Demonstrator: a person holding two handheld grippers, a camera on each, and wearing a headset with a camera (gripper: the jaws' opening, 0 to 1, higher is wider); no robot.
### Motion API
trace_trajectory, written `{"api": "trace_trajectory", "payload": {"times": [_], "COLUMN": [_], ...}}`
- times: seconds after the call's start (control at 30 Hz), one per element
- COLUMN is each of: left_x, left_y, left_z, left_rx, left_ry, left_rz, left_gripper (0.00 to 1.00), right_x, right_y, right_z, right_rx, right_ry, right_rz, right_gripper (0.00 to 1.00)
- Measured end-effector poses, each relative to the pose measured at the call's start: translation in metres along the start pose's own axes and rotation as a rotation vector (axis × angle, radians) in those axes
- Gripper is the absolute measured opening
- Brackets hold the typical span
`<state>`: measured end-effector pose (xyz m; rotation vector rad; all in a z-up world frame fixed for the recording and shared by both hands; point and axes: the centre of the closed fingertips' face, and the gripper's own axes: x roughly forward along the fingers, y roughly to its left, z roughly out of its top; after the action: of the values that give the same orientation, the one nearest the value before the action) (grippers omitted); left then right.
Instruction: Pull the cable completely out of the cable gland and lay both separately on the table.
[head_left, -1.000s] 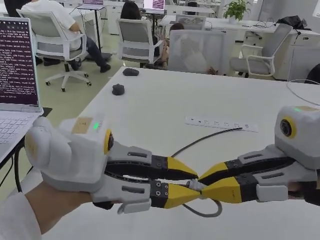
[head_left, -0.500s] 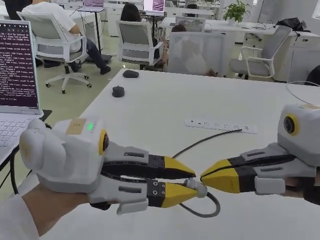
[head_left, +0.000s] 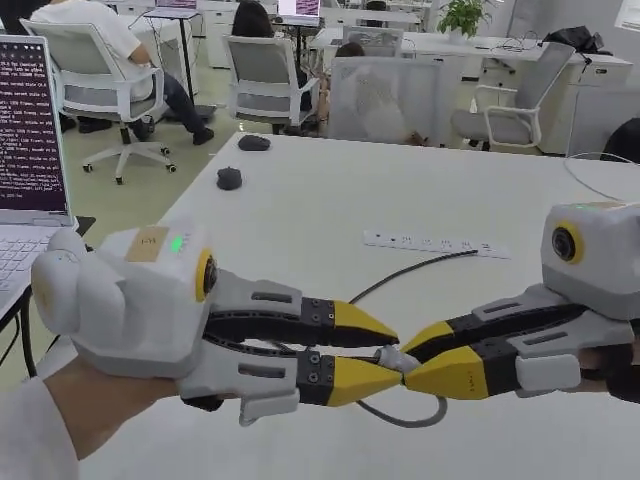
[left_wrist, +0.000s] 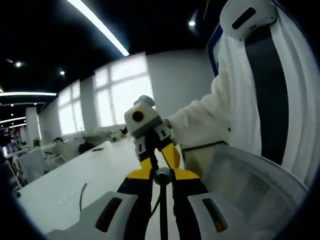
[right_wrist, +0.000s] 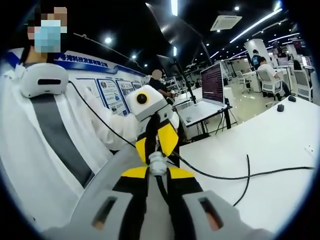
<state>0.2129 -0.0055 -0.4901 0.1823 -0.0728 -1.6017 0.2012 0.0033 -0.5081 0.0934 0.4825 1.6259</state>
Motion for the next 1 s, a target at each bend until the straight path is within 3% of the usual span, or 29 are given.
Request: {"api": "trace_trajectory", "payload": {"times": [0.23, 0.37, 0.4, 0.43, 0.53, 0.57, 0.6, 0.7, 0.73, 0.8, 1.0], "left_x": [-0.003, -0.002, -0.002, -0.002, -0.003, -0.003, -0.003, -0.002, -0.002, -0.001, -0.002], "left_y": [0.004, 0.003, 0.003, 0.003, 0.008, 0.009, 0.009, 0.010, 0.011, 0.011, 0.016], "left_z": [0.005, -0.003, -0.005, -0.006, -0.009, -0.008, -0.009, -0.014, -0.014, -0.015, -0.014], "left_rx": [-0.005, -0.052, -0.076, -0.144, -0.262, -0.222, -0.222, -0.303, -0.301, -0.366, -0.462], "left_ry": [-0.006, 0.031, 0.035, 0.032, 0.041, 0.039, 0.040, 0.071, 0.064, 0.053, 0.004], "left_rz": [0.019, 0.019, 0.020, 0.020, 0.032, 0.032, 0.034, 0.046, 0.045, 0.048, 0.077], "left_gripper": [0.14, 0.14, 0.14, 0.14, 0.14, 0.14, 0.14, 0.14, 0.14, 0.14, 0.14], "right_x": [0.001, 0.005, 0.005, 0.006, 0.007, 0.007, 0.007, 0.007, 0.007, 0.007, 0.005], "right_y": [-0.003, -0.006, -0.006, -0.006, -0.008, -0.009, -0.011, -0.012, -0.013, -0.013, -0.018], "right_z": [0.006, -0.001, -0.002, -0.003, -0.004, -0.004, -0.004, -0.006, -0.006, -0.006, -0.003], "right_rx": [0.006, -0.013, -0.018, -0.017, -0.045, -0.046, -0.056, -0.095, -0.104, -0.125, -0.212], "right_ry": [-0.022, 0.028, 0.033, 0.036, 0.042, 0.045, 0.049, 0.066, 0.072, 0.083, 0.109], "right_rz": [-0.007, -0.025, -0.028, -0.029, -0.054, -0.058, -0.071, -0.101, -0.108, -0.124, -0.193], "right_gripper": [0.13, 0.12, 0.12, 0.12, 0.11, 0.11, 0.11, 0.11, 0.11, 0.10, 0.10]}}
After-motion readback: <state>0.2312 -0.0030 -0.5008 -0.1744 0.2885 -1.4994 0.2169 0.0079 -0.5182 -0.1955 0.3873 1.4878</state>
